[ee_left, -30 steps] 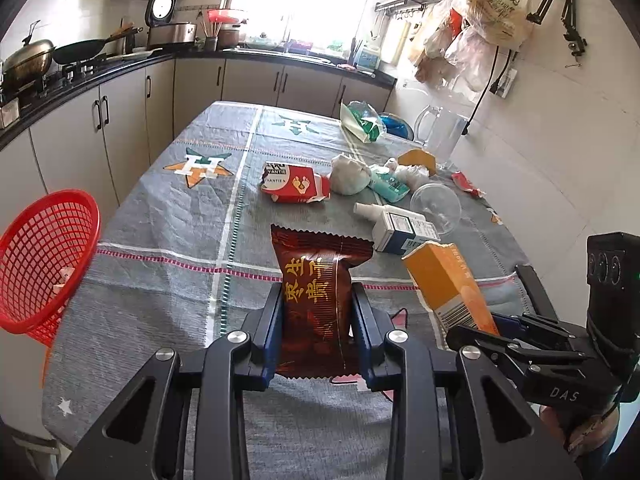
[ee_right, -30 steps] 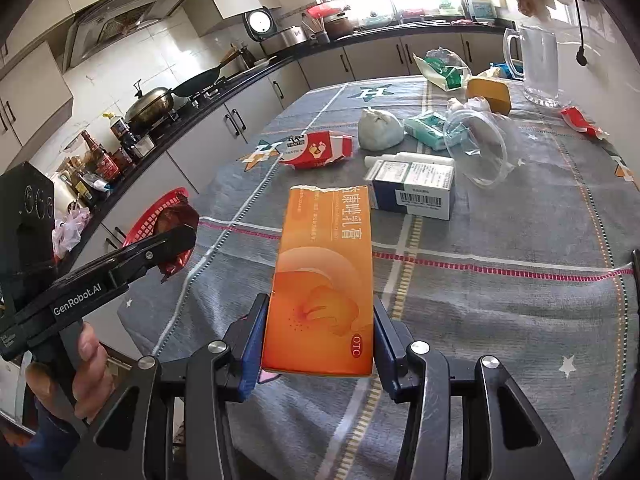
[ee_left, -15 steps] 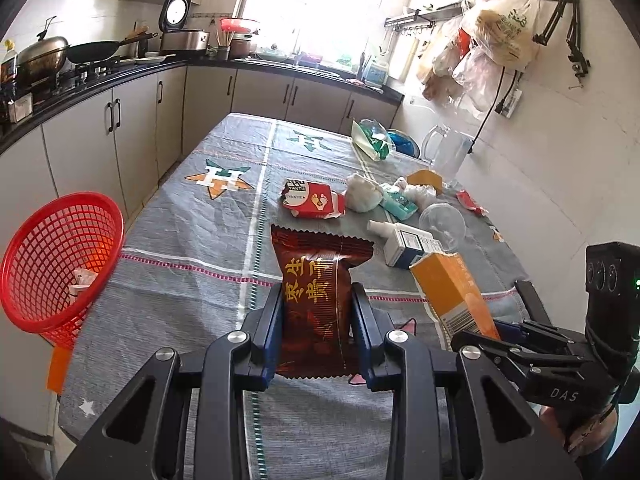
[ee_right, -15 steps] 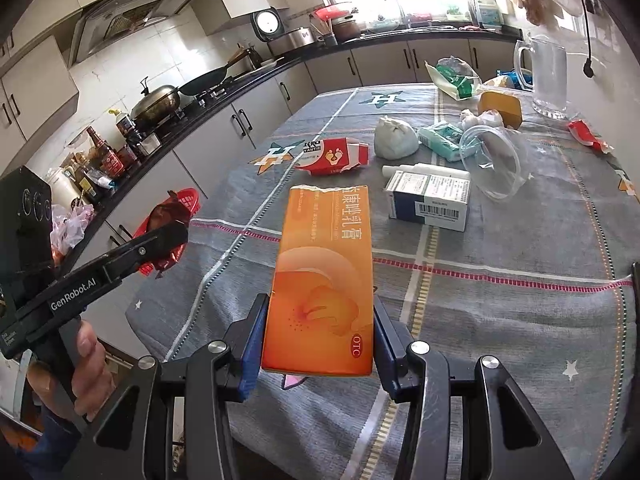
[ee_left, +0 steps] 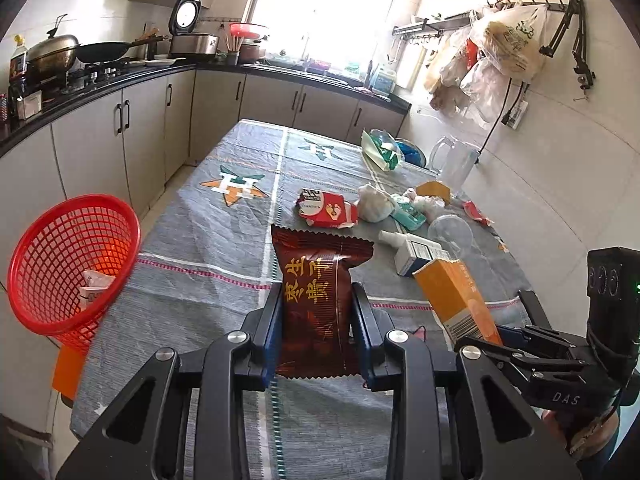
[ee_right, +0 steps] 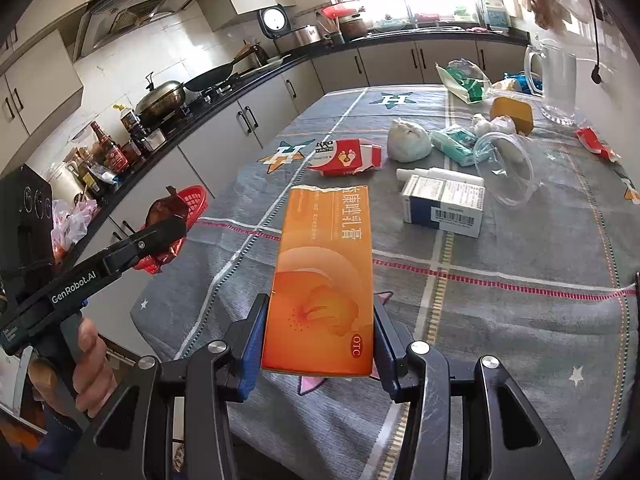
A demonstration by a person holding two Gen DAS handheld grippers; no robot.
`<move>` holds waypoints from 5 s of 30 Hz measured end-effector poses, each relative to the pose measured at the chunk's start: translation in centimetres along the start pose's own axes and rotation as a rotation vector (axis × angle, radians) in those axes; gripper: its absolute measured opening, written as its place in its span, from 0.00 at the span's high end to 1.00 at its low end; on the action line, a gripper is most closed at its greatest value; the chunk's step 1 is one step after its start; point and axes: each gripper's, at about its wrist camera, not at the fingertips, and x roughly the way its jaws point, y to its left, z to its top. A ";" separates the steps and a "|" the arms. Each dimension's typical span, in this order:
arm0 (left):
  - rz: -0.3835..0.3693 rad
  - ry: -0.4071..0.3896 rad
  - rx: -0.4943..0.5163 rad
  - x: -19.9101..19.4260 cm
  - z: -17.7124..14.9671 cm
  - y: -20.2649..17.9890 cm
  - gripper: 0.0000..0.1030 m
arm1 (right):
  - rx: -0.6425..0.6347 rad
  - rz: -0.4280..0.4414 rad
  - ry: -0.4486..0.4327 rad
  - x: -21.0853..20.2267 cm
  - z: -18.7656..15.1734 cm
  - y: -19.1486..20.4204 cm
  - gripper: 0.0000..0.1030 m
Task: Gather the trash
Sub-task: 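Carry both items to the red basket and open both tools over it, then return to the table and grasp the white-green medicine box with the right tool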
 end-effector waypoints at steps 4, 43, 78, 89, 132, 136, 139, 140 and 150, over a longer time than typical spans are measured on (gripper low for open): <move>0.014 -0.019 -0.023 -0.7 0.4 1.2 0.70 | -0.024 0.007 0.010 0.5 0.5 0.8 0.50; 0.286 -0.025 -0.362 -0.7 1.0 25.4 0.70 | -0.176 0.310 0.265 19.2 11.2 20.2 0.50; 0.353 -0.050 -0.310 -1.2 0.5 22.8 0.40 | -0.069 0.327 0.245 20.7 10.9 19.0 0.41; 0.327 -0.036 -0.240 0.7 -0.2 17.8 0.38 | -0.037 0.282 0.182 17.8 9.0 14.2 0.39; 0.177 0.144 -0.041 8.3 -1.0 6.7 0.31 | 0.292 0.094 0.041 6.9 8.0 -13.1 0.34; 0.177 0.149 -0.035 8.5 -0.9 6.6 0.31 | 0.159 0.159 0.108 6.0 6.6 -9.9 0.34; 0.180 0.150 -0.028 8.5 -0.9 6.4 0.31 | 0.072 0.052 0.098 5.6 6.9 -8.5 0.34; 0.180 0.149 -0.028 8.5 -1.0 6.5 0.31 | 0.058 0.036 0.096 5.7 7.0 -8.5 0.34; 0.224 0.150 -0.005 8.5 -1.0 5.9 0.31 | -0.050 -0.056 0.201 9.6 7.0 -6.6 0.63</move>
